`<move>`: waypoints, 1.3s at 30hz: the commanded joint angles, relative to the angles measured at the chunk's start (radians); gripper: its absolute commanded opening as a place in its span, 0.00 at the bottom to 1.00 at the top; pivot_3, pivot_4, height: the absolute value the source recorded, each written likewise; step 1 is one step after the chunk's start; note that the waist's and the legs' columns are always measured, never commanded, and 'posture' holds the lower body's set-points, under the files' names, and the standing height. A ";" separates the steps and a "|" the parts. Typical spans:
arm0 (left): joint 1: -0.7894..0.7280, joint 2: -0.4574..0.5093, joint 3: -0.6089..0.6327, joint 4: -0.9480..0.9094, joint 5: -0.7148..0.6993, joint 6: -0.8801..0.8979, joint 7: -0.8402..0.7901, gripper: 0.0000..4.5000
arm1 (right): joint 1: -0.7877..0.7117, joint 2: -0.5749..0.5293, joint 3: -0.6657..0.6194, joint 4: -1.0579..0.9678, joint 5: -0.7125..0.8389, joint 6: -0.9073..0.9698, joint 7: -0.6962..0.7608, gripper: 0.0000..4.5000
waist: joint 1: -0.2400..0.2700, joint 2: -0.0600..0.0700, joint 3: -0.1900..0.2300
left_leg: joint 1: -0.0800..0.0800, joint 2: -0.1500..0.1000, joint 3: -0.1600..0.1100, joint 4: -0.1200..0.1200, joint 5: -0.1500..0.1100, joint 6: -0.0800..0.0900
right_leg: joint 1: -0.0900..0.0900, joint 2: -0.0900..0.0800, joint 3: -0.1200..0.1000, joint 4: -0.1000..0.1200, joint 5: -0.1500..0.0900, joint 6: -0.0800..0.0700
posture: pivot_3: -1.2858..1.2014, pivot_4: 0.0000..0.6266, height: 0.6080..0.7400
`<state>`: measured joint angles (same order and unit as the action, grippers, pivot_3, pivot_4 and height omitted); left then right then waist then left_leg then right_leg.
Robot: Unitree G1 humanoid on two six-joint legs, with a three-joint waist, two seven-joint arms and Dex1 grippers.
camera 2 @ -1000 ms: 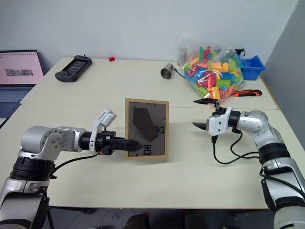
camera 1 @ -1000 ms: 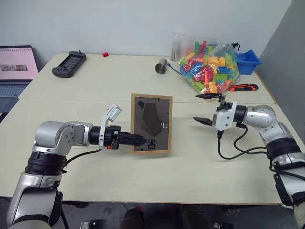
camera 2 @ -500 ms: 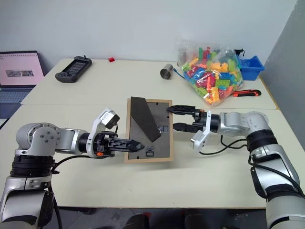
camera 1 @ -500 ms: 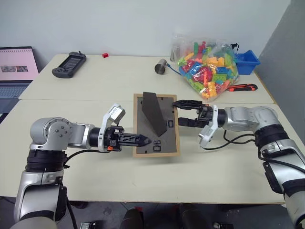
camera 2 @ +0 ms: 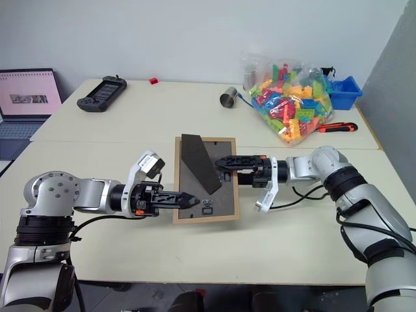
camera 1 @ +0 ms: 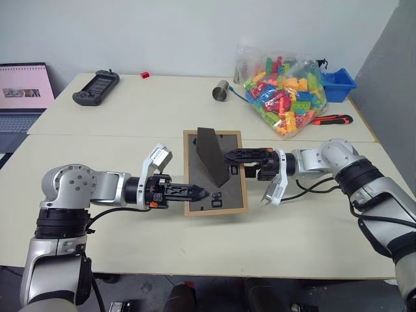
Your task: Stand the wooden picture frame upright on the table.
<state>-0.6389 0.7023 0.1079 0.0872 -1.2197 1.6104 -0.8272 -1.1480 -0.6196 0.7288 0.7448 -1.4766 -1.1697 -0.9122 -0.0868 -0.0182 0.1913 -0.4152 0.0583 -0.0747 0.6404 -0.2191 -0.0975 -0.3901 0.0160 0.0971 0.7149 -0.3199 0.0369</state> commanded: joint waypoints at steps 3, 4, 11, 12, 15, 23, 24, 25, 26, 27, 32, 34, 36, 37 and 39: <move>-0.013 -0.001 0.032 -0.028 -0.063 0.004 0.015 0.29 | -0.060 0.009 0.033 0.033 0.032 0.031 -0.017 0.65 | 0.000 0.000 0.000 | 0.000 0.000 0.000 0.000 0.000 0.000 | 0.000 0.000 0.000 0.000 0.000 0.000 | 0.52 0.24 1.00; -0.013 -0.002 0.032 -0.029 -0.066 0.004 0.019 0.29 | -0.062 0.009 0.039 0.035 0.035 0.033 -0.017 0.60 | 0.001 0.000 0.000 | 0.000 0.000 0.000 0.000 0.000 0.000 | 0.000 0.000 0.000 0.000 0.000 0.000 | 0.52 0.24 1.00; -0.013 -0.016 0.044 -0.038 -0.057 0.002 0.040 0.29 | -0.079 0.010 0.067 0.058 0.058 0.039 -0.010 0.31 | 0.001 0.000 0.000 | 0.000 0.000 0.000 0.000 0.000 0.000 | 0.000 0.000 0.000 0.000 0.000 0.000 | 0.52 0.24 1.00; -0.012 -0.019 0.048 -0.042 -0.050 -0.004 0.041 0.29 | -0.081 0.010 0.071 0.060 0.062 0.038 -0.010 0.31 | 0.001 0.000 0.000 | 0.000 0.000 0.000 0.000 0.000 0.000 | 0.000 0.000 -0.001 0.000 0.000 0.000 | 0.52 0.24 1.00; -0.005 -0.025 0.057 -0.058 -0.037 -0.032 0.042 0.29 | -0.084 0.005 0.080 0.061 0.071 0.036 -0.010 0.31 | 0.001 0.000 0.000 | 0.000 0.000 -0.001 0.000 0.000 0.000 | 0.000 0.000 0.000 0.000 0.000 0.000 | 0.52 0.24 1.00; 0.010 -0.012 0.063 -0.078 -0.028 -0.054 0.014 0.56 | -0.076 -0.006 0.078 0.055 0.100 0.034 -0.008 0.29 | 0.001 0.000 0.000 | 0.000 0.000 -0.001 0.000 0.000 0.000 | 0.001 0.000 0.000 0.000 0.000 0.000 | 0.52 0.24 1.00; 0.012 -0.006 0.064 -0.080 -0.023 -0.058 0.010 0.63 | -0.072 -0.008 0.074 0.054 0.109 0.029 -0.002 0.29 | 0.001 0.000 0.000 | 0.000 0.000 -0.001 0.000 0.000 0.000 | 0.001 0.000 0.000 0.000 0.000 0.000 | 0.52 0.24 1.00; 0.014 0.002 0.065 -0.084 -0.017 -0.065 0.006 0.67 | -0.068 -0.012 0.070 0.051 0.117 0.025 0.004 0.29 | 0.001 0.000 0.000 | 0.000 0.000 -0.001 0.000 0.000 0.000 | 0.001 0.000 -0.001 0.000 0.000 0.000 | 0.52 0.24 1.00; 0.015 0.015 0.074 -0.086 -0.015 -0.068 0.001 0.71 | -0.063 -0.017 0.066 0.053 0.130 0.013 0.012 0.29 | 0.001 0.000 0.000 | 0.000 0.000 -0.001 0.000 0.000 0.000 | 0.001 0.000 -0.001 0.000 0.000 0.000 | 0.52 0.24 1.00; 0.018 0.034 0.082 -0.092 -0.009 -0.078 -0.004 0.76 | -0.057 -0.021 0.058 0.064 0.151 -0.002 0.026 0.29 | 0.000 0.000 0.000 | 0.000 0.000 -0.001 0.000 0.000 0.000 | 0.001 0.000 0.000 0.000 0.000 0.000 | 0.52 0.24 1.00; 0.065 0.140 0.138 -0.094 0.047 -0.154 -0.040 0.98 | -0.032 -0.022 0.028 0.149 0.275 -0.078 0.141 0.29 | -0.002 0.000 0.000 | 0.000 0.000 -0.001 0.000 -0.001 0.001 | 0.001 0.000 0.000 0.000 0.000 0.000 | 0.52 0.24 1.00; 0.087 0.178 0.172 -0.057 0.091 -0.210 -0.040 0.99 | -0.022 -0.008 0.008 0.217 0.370 -0.117 0.232 0.29 | -0.003 0.000 0.000 | 0.000 0.000 -0.001 0.000 -0.001 0.001 | 0.001 0.000 -0.001 0.000 0.000 0.000 | 0.52 0.24 1.00; 0.130 0.215 0.180 -0.073 0.146 -0.290 -0.065 0.99 | -0.016 0.011 -0.016 0.291 0.477 -0.158 0.335 0.29 | -0.003 0.000 0.000 | 0.000 0.000 -0.001 0.000 -0.001 0.002 | 0.001 0.000 -0.001 0.000 0.000 0.000 | 0.52 0.24 1.00; 0.159 0.230 0.191 -0.104 0.174 -0.331 -0.064 0.99 | -0.016 0.037 -0.034 0.363 0.567 -0.199 0.428 0.29 | -0.003 0.000 0.000 | 0.000 0.000 0.000 0.000 -0.002 0.003 | 0.001 0.000 -0.001 -0.001 0.000 0.000 | 0.52 0.24 1.00; 0.214 0.242 0.219 -0.172 0.217 -0.402 -0.047 0.99 | -0.011 0.095 -0.075 0.487 0.734 -0.249 0.628 0.29 | -0.006 0.000 0.000 | 0.000 0.000 0.000 0.000 -0.002 0.003 | 0.001 0.000 0.000 -0.001 0.000 0.000 | 0.52 0.24 1.00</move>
<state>-0.4510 0.9312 0.2810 -0.0008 -1.0408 1.2902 -0.8705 -1.1424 -0.5691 0.7337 1.1385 -0.9488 -1.3544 -0.4606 -0.0924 -0.0185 0.1913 -0.4148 0.0589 -0.0744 0.6400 -0.2206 -0.0947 -0.3883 0.0157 0.0968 0.7130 -0.3199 0.0369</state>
